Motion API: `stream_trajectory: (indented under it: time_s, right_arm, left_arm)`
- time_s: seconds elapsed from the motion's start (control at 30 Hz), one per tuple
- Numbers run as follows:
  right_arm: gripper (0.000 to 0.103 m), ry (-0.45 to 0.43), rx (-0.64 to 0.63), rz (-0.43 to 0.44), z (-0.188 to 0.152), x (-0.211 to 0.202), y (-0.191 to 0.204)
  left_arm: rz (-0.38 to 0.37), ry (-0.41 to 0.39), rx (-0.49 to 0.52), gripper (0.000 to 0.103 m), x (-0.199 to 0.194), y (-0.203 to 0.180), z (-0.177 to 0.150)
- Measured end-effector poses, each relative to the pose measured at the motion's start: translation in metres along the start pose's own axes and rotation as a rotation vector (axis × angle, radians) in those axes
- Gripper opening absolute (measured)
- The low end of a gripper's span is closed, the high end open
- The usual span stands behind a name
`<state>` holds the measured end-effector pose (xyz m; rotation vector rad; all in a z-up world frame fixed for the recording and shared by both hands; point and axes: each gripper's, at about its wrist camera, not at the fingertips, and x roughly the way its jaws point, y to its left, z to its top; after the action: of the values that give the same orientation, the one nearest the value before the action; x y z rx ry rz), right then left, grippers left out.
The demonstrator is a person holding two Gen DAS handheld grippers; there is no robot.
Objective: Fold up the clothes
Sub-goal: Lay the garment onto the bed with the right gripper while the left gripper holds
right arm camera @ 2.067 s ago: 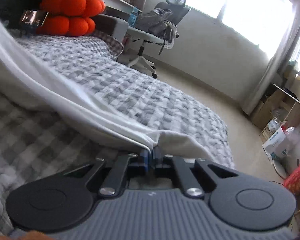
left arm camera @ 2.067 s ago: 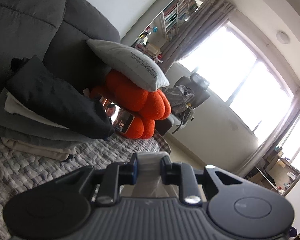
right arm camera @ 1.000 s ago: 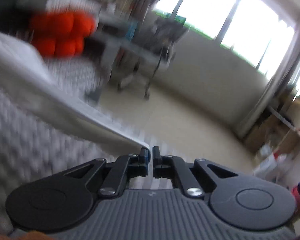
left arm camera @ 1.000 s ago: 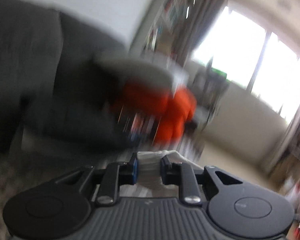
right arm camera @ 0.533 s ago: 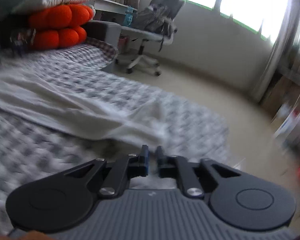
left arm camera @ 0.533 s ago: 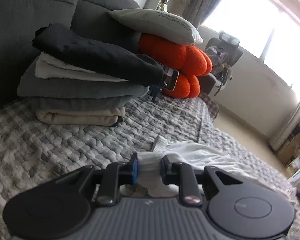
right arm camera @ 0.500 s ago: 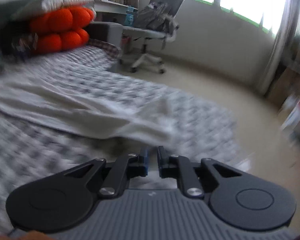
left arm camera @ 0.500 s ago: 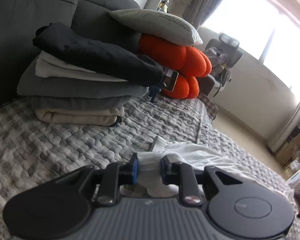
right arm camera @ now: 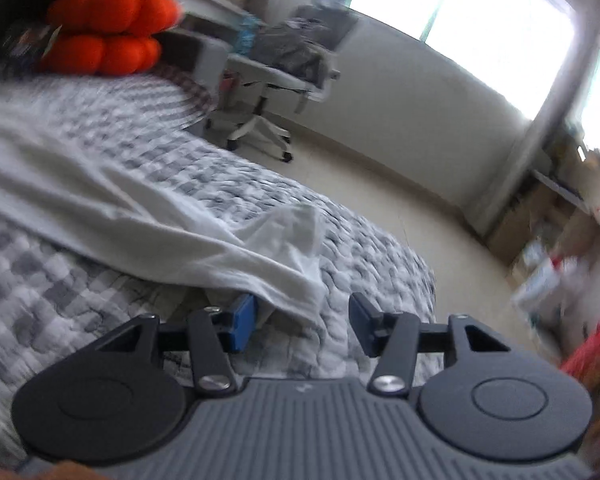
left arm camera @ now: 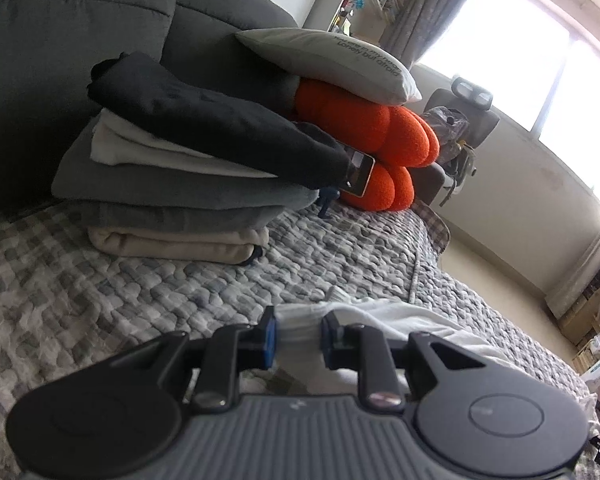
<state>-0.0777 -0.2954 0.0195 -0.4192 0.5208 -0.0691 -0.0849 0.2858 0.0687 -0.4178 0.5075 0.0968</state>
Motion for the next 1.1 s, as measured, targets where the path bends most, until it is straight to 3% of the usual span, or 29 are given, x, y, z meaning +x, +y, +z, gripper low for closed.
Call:
stream_trajectory:
  time_s: [0.03, 0.07, 0.33, 0.6, 0.73, 0.83, 0.97, 1.03, 1.1]
  right_arm:
    - [0.028, 0.0, -0.037, 0.003, 0.002, 0.0, 0.002]
    - [0.0, -0.001, -0.073, 0.005, 0.005, 0.001, 0.004]
    - [0.0, -0.083, -0.058, -0.048, 0.028, -0.024, -0.026]
    - [0.0, -0.102, -0.116, -0.118, -0.002, -0.077, -0.034]
    - [0.0, -0.049, -0.161, -0.102, -0.031, -0.099, -0.034]
    - [0.0, 0.027, -0.233, -0.075, -0.057, -0.098, -0.023]
    - [0.0, 0.064, -0.236, -0.007, -0.072, -0.096, -0.016]
    - [0.0, 0.065, -0.231, 0.008, -0.072, -0.095, -0.015]
    - [0.0, 0.068, -0.213, 0.033, -0.069, -0.093, -0.018]
  left_arm:
    - [0.001, -0.004, 0.002, 0.022, 0.0, -0.001, 0.001]
    - [0.002, -0.008, 0.005, 0.022, 0.0, -0.002, 0.002]
    - [0.029, -0.031, 0.003, 0.022, -0.004, -0.005, 0.02]
    - [0.005, 0.034, 0.053, 0.022, -0.022, 0.0, -0.003]
    - [0.008, 0.072, 0.12, 0.022, -0.032, 0.0, -0.019]
    - [0.013, 0.101, 0.169, 0.022, -0.035, -0.001, -0.028]
    - [0.01, 0.161, 0.206, 0.023, -0.037, 0.001, -0.034]
    - [0.001, 0.209, 0.219, 0.025, -0.034, 0.002, -0.036]
    - [0.008, 0.226, 0.217, 0.047, -0.034, 0.006, -0.035]
